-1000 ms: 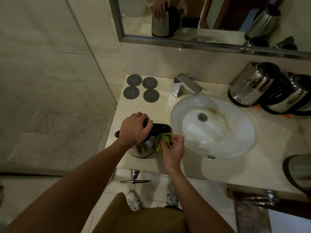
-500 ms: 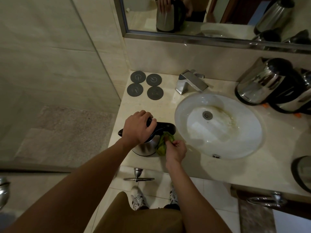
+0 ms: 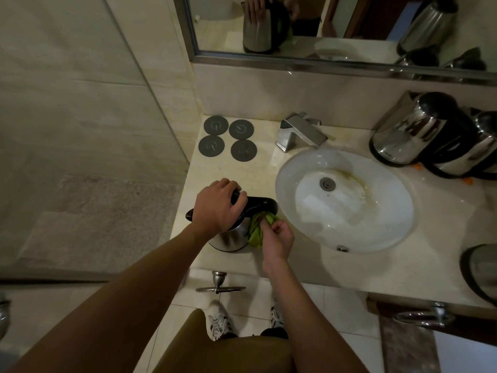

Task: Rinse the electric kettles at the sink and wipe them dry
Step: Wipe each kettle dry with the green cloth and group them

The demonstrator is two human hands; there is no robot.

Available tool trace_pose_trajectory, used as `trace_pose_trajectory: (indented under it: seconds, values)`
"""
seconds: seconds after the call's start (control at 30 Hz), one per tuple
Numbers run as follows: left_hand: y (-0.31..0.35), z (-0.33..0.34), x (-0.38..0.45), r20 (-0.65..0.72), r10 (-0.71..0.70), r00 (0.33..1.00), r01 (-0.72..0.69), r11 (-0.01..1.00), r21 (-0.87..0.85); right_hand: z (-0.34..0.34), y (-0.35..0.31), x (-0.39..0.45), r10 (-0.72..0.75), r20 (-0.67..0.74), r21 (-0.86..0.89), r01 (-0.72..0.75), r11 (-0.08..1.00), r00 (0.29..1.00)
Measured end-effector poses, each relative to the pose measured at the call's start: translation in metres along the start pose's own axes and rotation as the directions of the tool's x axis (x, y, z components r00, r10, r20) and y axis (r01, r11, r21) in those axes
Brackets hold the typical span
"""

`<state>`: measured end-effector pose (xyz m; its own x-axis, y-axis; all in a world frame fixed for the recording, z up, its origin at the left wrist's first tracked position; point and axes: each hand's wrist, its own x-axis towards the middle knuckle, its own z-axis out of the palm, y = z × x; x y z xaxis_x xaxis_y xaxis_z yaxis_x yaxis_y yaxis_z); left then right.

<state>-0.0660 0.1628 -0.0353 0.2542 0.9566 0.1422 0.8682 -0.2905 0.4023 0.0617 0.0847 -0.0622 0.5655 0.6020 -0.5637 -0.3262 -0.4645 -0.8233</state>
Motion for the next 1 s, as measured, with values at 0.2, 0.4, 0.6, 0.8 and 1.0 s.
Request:
trace_pose_trajectory:
  seconds: [0.2,0.4,0.6,0.8,1.0]
  values:
    - [0.0,0.0,0.0,0.005,-0.006,1.0,0.006,1.0,0.005,0.003,0.005,-0.01,-0.056,-0.026,-0.02,0.056,0.998,0.998]
    - [0.0,-0.001,0.001,0.0,0.004,1.0,-0.004,1.0,0.006,0.007,0.004,-0.007,-0.063,-0.051,-0.121,0.056,0.991,0.997]
    - [-0.001,0.002,0.0,-0.006,-0.004,1.0,0.004,1.0,0.012,0.011,0.006,-0.03,-0.289,-0.043,-0.097,0.284,0.954,0.956]
    - [0.0,0.001,0.0,-0.001,-0.006,1.0,0.006,1.0,-0.004,-0.002,0.004,-0.005,0.051,0.012,-0.266,-0.046,0.963,0.999]
    - [0.0,0.002,0.001,-0.007,-0.027,1.0,0.027,1.0,-0.003,-0.008,0.012,-0.041,-0.137,0.077,-0.207,0.15,0.967,0.988]
